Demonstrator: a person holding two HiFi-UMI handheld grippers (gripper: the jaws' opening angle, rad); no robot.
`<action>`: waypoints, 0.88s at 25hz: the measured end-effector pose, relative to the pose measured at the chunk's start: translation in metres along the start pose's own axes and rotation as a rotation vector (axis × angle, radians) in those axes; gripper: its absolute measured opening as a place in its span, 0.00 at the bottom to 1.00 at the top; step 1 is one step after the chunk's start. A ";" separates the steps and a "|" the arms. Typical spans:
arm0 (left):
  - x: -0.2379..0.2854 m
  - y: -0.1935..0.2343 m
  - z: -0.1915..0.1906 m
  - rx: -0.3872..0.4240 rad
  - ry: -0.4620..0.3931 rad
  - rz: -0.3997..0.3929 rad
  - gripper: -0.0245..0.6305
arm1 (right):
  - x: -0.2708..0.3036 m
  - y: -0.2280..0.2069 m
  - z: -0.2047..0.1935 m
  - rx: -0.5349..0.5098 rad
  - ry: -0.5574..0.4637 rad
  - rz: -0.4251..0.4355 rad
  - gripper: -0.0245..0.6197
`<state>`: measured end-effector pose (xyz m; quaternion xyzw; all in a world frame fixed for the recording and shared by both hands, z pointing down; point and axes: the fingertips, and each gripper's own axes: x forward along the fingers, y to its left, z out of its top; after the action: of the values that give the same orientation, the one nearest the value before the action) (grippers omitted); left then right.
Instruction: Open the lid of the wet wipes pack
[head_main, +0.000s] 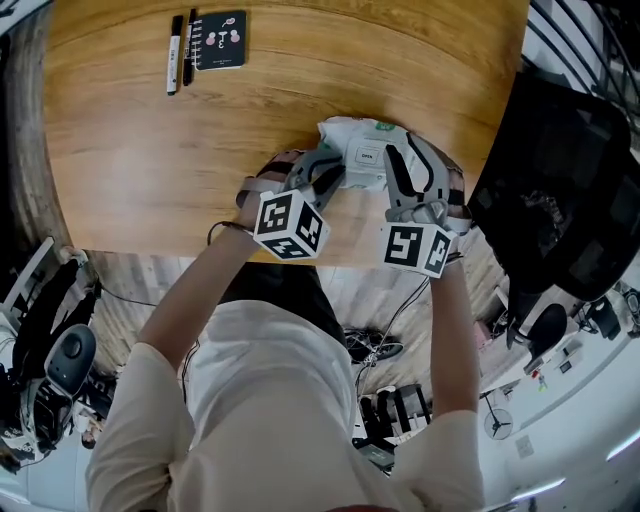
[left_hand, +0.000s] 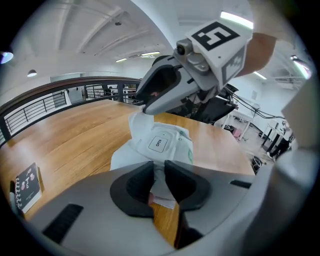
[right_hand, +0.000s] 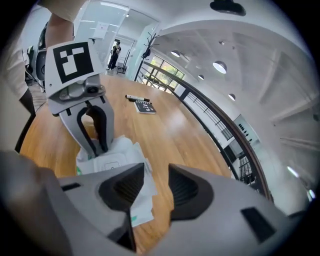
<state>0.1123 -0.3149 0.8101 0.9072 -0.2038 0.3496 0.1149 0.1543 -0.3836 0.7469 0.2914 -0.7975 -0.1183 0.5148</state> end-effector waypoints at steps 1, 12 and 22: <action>0.000 0.000 0.000 0.000 -0.004 -0.001 0.14 | 0.003 -0.003 -0.002 -0.008 0.006 -0.004 0.25; -0.001 0.000 0.002 0.012 -0.034 -0.022 0.14 | 0.038 -0.013 -0.037 0.020 0.076 -0.044 0.25; -0.013 0.002 0.008 -0.033 -0.021 0.008 0.13 | 0.005 -0.015 -0.025 0.020 0.090 -0.049 0.25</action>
<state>0.1073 -0.3155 0.7955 0.9080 -0.2142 0.3372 0.1262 0.1800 -0.3956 0.7547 0.3208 -0.7675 -0.1097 0.5441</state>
